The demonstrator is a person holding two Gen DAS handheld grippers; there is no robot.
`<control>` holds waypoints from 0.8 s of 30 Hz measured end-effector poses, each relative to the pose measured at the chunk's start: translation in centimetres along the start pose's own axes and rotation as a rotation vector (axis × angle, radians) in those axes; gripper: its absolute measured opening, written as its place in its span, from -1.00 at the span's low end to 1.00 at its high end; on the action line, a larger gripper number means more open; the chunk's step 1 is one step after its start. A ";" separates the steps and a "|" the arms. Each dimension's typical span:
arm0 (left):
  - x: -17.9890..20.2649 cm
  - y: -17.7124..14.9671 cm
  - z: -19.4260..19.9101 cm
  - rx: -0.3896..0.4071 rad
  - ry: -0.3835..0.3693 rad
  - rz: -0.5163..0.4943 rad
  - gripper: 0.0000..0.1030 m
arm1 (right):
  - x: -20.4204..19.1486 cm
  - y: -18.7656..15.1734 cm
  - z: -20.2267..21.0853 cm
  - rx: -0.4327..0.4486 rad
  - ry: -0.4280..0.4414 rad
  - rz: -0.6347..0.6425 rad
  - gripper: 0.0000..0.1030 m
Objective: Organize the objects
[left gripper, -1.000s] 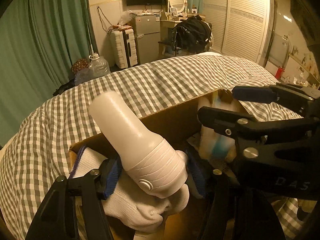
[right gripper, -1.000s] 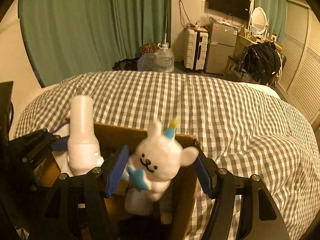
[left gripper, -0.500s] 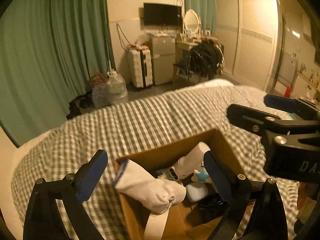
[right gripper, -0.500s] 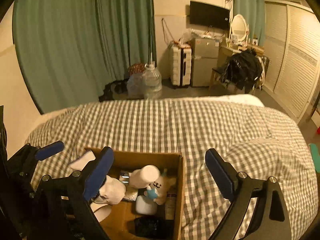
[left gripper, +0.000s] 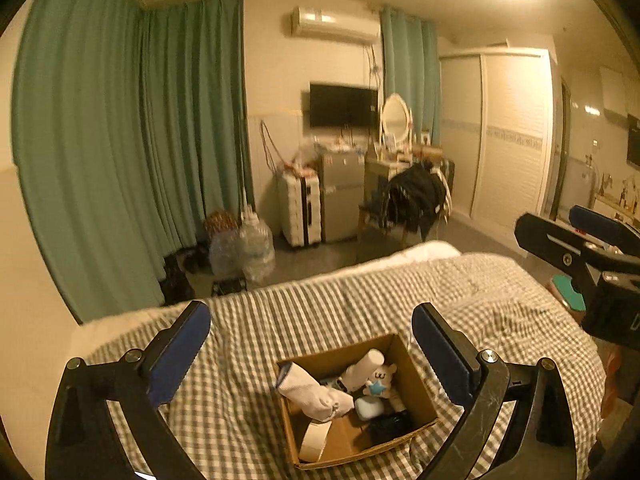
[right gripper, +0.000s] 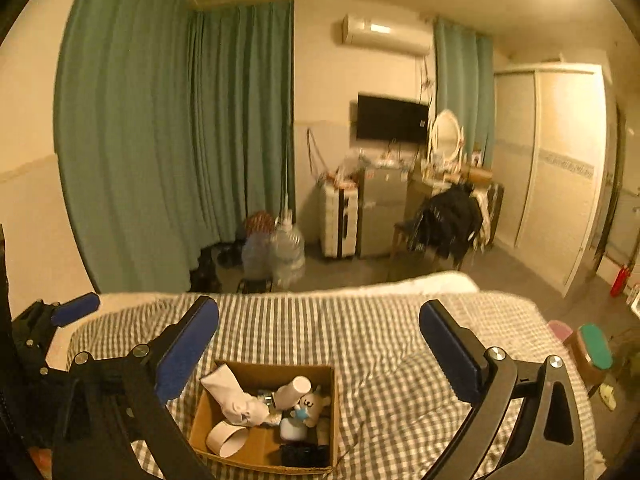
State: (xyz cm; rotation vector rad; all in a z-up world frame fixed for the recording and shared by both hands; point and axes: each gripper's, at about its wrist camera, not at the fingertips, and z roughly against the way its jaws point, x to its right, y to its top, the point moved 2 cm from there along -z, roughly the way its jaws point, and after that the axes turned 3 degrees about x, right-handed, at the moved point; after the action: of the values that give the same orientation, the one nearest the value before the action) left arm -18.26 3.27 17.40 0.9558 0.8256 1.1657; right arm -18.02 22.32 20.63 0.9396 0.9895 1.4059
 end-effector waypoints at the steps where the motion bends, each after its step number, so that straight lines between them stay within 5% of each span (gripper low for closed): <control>1: -0.1 0.5 1.4 0.024 0.001 0.006 1.00 | 0.0 0.5 1.4 0.020 -0.004 0.005 0.97; 12: -0.1 -0.2 10.6 0.183 0.019 0.011 1.00 | -0.3 -0.1 12.5 0.175 -0.020 0.051 0.98; 24: -0.6 -8.5 9.1 0.189 0.092 0.027 1.00 | 0.8 -10.3 11.4 0.200 -0.107 0.024 0.99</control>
State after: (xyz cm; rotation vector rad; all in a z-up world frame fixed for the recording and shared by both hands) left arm -7.01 0.04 13.01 1.0768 1.0135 1.1763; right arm -3.96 24.00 14.72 1.1655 1.0540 1.2789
